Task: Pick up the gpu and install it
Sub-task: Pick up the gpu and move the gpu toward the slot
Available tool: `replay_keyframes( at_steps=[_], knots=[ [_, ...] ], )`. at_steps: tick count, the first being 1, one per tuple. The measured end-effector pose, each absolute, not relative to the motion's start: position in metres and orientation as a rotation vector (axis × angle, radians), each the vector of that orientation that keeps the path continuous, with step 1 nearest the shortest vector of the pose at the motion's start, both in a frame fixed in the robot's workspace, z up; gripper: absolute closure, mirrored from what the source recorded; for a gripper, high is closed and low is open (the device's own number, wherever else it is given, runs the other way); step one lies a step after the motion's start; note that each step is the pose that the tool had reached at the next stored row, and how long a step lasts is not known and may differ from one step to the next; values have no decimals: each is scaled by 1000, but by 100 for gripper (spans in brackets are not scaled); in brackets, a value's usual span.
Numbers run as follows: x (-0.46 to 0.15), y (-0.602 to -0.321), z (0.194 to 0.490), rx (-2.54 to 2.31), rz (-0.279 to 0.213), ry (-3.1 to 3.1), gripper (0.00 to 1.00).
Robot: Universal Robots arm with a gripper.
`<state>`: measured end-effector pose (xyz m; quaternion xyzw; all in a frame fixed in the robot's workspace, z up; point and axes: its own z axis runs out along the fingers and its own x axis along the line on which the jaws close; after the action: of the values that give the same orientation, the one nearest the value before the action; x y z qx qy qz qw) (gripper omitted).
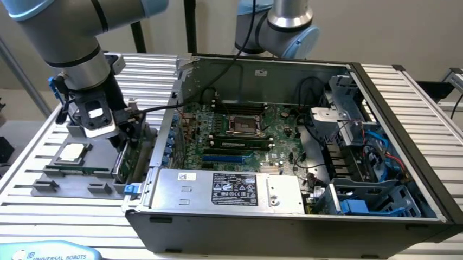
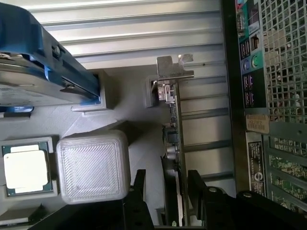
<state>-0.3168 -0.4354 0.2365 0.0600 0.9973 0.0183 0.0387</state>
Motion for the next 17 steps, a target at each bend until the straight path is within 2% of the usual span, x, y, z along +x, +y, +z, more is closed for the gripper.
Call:
replay_keyframes(
  at_steps=[6, 8, 9, 17],
  knots=[
    [-315, -435, 235, 184, 50, 3058, 52],
    [-315, -435, 235, 184, 47, 3058, 54],
    [-314, -434, 235, 184, 45, 3058, 61],
    [-314, -432, 234, 183, 23, 3057, 61]
  ],
)
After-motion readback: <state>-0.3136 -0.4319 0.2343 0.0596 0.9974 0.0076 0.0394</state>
